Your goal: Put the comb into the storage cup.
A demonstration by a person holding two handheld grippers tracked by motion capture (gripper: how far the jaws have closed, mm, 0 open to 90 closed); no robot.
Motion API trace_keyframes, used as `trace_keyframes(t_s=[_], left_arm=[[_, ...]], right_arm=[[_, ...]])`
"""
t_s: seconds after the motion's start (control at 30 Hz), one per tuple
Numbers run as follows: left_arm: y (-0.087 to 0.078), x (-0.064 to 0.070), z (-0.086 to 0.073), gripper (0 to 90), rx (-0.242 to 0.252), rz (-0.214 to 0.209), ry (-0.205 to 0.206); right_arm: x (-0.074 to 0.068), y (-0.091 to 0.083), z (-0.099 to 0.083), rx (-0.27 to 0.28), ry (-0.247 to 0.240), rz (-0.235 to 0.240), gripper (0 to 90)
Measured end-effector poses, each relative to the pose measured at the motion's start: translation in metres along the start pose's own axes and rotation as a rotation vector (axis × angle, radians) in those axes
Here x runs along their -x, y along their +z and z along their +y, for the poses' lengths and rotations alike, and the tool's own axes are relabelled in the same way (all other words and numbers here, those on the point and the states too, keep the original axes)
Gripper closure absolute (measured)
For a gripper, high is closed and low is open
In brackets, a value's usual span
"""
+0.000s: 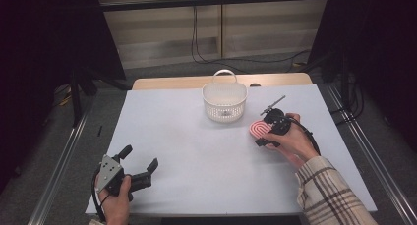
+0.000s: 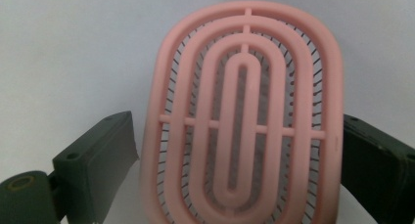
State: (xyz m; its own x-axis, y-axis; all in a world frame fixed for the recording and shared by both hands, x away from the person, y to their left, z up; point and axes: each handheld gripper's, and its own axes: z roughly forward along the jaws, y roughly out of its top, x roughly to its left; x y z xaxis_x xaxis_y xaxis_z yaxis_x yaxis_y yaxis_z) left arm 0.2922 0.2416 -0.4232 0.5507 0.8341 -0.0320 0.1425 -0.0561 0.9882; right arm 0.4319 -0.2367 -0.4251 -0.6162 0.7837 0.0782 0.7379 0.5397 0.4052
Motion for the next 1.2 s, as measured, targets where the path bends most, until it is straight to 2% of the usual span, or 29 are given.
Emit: trace_keyframes(t_s=[0.07,0.13,0.27,0.53,0.7,0.87,1.07,1.2], left_arm=[[0.0,0.0,0.0,1.0,-0.001,-0.001,0.0],[0.0,-0.001,0.0,1.0,0.003,0.006,0.001],[-0.001,-0.001,0.0,1.1,0.004,0.003,0.0],[0.0,-0.001,0.0,1.3,0.002,0.001,-0.001],[-0.001,-0.001,0.0,1.3,0.003,0.002,0.001],[-0.001,-0.001,0.0,1.3,0.003,0.002,0.0],[-0.001,-0.002,0.0,1.4,0.004,0.001,-0.004],[-0.001,-0.001,0.0,1.3,0.003,0.002,-0.006]], right_arm=[[0.0,0.003,0.0,0.0,0.002,0.002,7.8],[0.0,0.003,0.001,0.011,-0.001,-0.017,9.1],[0.0,0.006,0.001,-0.005,0.017,-0.012,10.3],[-0.001,0.008,0.002,-0.023,0.016,-0.011,13.5],[0.0,0.011,0.001,-0.041,0.033,-0.006,16.4],[0.0,0.011,0.002,-0.041,0.039,-0.012,16.8],[0.0,0.012,0.002,-0.041,0.026,-0.002,13.0],[0.0,0.012,0.003,-0.047,0.022,-0.008,15.1]])
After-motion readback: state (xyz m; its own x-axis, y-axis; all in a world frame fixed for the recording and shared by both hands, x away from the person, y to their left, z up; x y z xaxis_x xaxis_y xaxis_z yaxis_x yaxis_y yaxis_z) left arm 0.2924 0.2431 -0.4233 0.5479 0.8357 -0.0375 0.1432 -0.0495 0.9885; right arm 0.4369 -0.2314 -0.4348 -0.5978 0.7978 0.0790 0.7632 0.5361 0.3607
